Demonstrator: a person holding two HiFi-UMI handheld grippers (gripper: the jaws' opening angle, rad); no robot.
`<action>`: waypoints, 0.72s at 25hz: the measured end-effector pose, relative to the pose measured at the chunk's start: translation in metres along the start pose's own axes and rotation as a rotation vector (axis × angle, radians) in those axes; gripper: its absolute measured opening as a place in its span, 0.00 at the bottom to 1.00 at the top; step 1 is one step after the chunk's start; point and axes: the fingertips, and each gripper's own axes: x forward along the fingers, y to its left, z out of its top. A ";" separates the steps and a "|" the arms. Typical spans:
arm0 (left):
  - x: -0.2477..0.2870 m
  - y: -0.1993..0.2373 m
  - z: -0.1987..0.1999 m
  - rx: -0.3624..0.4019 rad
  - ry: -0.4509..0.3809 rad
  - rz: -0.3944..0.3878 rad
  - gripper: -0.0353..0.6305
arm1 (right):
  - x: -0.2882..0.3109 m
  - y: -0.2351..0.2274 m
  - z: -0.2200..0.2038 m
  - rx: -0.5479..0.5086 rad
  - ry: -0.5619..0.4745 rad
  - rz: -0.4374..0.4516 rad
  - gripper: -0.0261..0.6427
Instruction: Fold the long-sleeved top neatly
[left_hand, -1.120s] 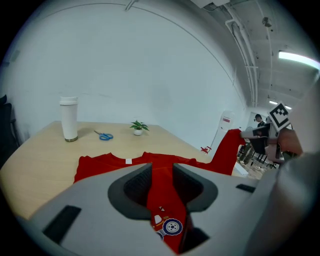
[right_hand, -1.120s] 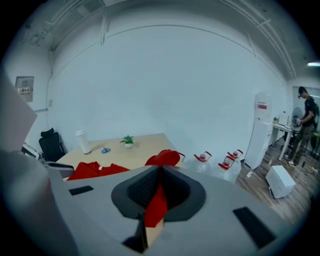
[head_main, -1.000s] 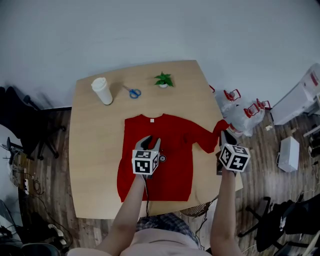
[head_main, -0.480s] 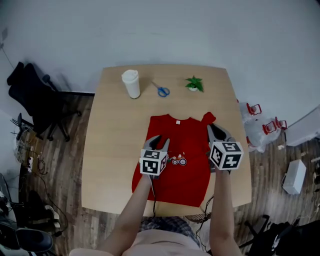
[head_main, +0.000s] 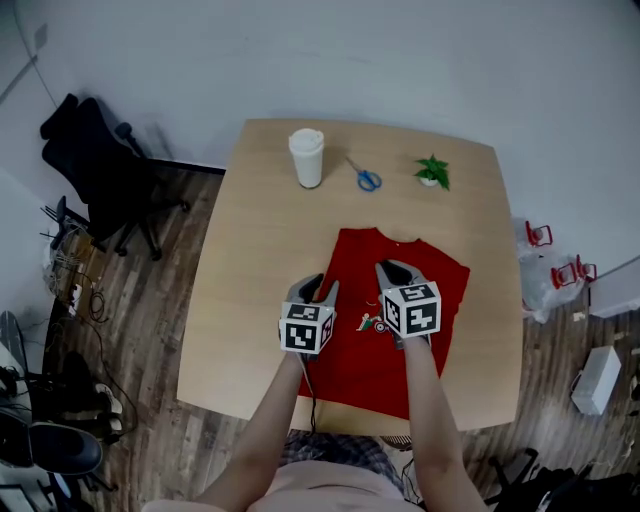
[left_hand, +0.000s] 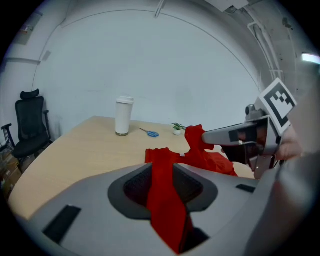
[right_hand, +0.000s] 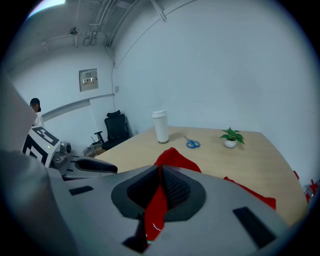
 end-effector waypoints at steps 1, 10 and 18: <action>-0.001 0.005 -0.002 -0.004 0.003 0.008 0.24 | 0.008 0.005 -0.004 0.002 0.011 0.009 0.08; -0.016 0.045 -0.013 -0.045 0.008 0.072 0.24 | 0.071 0.031 -0.045 0.020 0.132 0.038 0.08; -0.027 0.067 -0.023 -0.060 0.019 0.105 0.24 | 0.096 0.047 -0.057 0.048 0.164 0.087 0.14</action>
